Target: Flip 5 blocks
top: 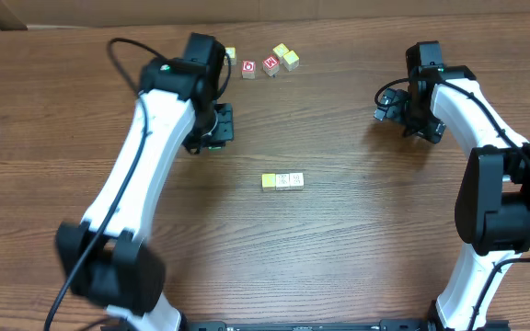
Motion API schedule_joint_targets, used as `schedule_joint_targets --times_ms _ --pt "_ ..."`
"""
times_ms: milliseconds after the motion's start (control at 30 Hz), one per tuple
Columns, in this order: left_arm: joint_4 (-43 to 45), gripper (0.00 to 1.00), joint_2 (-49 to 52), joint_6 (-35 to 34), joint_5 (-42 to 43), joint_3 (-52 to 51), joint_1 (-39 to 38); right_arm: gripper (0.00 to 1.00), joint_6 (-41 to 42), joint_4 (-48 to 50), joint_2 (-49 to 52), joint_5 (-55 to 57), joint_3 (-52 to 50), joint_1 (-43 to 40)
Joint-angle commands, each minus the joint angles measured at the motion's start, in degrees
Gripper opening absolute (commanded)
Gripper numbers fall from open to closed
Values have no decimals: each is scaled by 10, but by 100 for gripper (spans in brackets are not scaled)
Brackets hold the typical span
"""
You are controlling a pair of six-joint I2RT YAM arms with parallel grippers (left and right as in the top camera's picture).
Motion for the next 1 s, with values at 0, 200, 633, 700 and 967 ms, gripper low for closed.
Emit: schedule_joint_targets --times_ms 0,200,633,700,967 --pt "-31 22 -49 -47 21 11 -12 100 -4 3 0 -3 12 -1" --pt "-80 22 -63 -87 16 -3 -60 100 -4 3 0 -3 12 -1" --pt "67 19 -62 -190 -49 -186 -111 100 -3 3 0 -3 12 -1" --pt "110 18 -62 -190 -42 -221 -112 100 -4 3 0 -3 12 -1" --pt "234 18 -62 -189 -45 -315 -112 100 -4 3 0 -3 12 -1"
